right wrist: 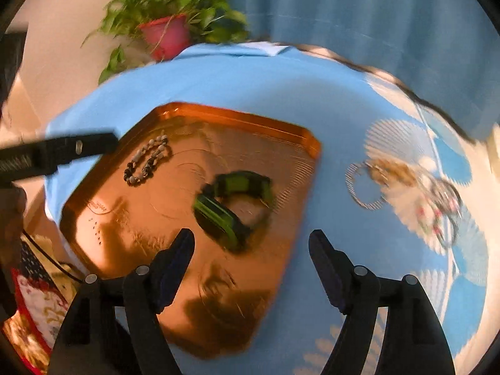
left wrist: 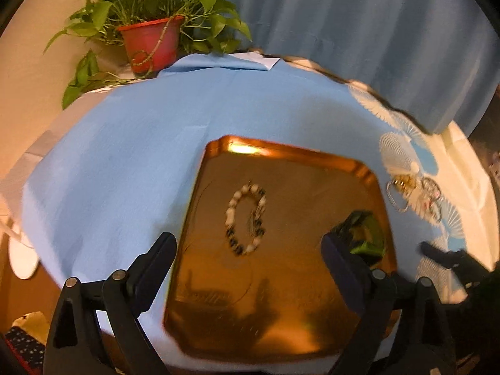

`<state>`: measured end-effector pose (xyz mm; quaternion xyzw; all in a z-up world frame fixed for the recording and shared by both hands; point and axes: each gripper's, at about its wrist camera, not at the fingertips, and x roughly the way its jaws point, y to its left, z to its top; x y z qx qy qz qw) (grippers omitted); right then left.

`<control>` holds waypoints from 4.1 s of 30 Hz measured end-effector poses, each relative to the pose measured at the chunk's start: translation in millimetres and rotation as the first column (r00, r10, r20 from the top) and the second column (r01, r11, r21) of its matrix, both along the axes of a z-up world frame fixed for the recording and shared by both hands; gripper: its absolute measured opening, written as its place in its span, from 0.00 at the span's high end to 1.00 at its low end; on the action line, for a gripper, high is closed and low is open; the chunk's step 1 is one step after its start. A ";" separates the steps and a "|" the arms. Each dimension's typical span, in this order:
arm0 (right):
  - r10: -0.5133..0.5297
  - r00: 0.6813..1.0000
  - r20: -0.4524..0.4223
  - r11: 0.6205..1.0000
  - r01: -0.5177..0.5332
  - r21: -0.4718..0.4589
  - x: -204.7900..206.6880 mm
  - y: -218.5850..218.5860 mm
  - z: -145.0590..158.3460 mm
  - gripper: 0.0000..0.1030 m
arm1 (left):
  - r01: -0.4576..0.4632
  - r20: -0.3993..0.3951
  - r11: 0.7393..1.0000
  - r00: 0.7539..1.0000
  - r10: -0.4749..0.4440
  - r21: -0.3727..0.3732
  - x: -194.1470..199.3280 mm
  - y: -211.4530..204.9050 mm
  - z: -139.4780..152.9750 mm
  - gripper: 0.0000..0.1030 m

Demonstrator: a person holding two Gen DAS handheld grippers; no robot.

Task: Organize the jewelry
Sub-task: 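Lower the bracelet and watch into the tray and open both grippers, then move both tools back toward the remaining jewelry pile, then grasp the wooden bead bracelet with the left gripper while the right grasps a bangle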

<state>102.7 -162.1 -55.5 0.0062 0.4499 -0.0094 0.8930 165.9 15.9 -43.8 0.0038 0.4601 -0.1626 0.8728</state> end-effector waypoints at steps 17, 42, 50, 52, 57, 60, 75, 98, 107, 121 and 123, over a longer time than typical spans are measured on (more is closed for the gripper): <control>-0.265 0.961 0.074 0.960 0.256 0.112 -152.2 -69.8 45.0 0.26 | 0.056 0.038 0.998 0.998 -0.057 0.026 -99.1 -15.6 50.1 0.11; -0.229 0.885 0.404 0.973 0.200 0.115 -346.1 1.0 177.0 0.24 | 0.138 0.309 0.990 0.943 -0.124 -0.026 -286.4 6.9 170.8 0.08; -0.281 0.874 0.397 0.960 0.255 0.117 -356.0 -15.3 178.3 0.23 | 0.185 0.295 0.983 0.940 -0.172 -0.015 -273.6 -16.4 166.3 0.07; -0.286 0.882 0.376 0.958 0.262 0.115 -350.5 -22.5 173.7 0.23 | 0.193 0.273 0.981 0.945 -0.180 -0.023 -264.8 -24.5 161.1 0.07; -0.315 0.887 0.339 0.949 0.294 0.113 -327.9 -50.8 159.9 0.23 | 0.202 0.217 0.979 0.956 -0.198 0.004 -232.5 -59.1 143.1 0.07; -0.352 0.884 0.308 0.936 0.327 0.132 -310.3 -73.0 149.3 0.23 | 0.229 0.190 0.973 0.955 -0.229 0.026 -211.5 -82.6 134.7 0.07; -0.453 0.870 0.195 0.891 0.436 0.125 -187.1 -192.1 85.1 0.23 | 0.369 0.044 0.918 0.925 -0.378 0.146 -60.5 -227.4 75.6 0.07; -0.403 0.915 0.017 0.914 0.403 -0.036 -6.5 -277.3 -34.8 0.15 | 0.567 -0.250 0.781 0.821 -0.513 0.260 79.4 -349.3 -61.7 0.12; -0.354 0.934 0.054 0.931 0.357 -0.075 -10.2 -262.7 -29.6 0.95 | 0.670 -0.242 0.724 0.739 -0.629 0.166 51.7 -361.0 -45.7 0.90; -0.456 0.876 0.159 0.884 0.466 -0.032 -104.7 -262.6 42.8 0.95 | 0.632 -0.032 0.774 0.775 -0.632 0.030 -14.7 -303.0 65.3 0.90; -0.454 0.874 0.174 0.884 0.467 -0.036 -114.5 -257.1 53.6 0.95 | 0.623 -0.015 0.782 0.783 -0.622 0.014 -26.6 -290.8 77.2 0.90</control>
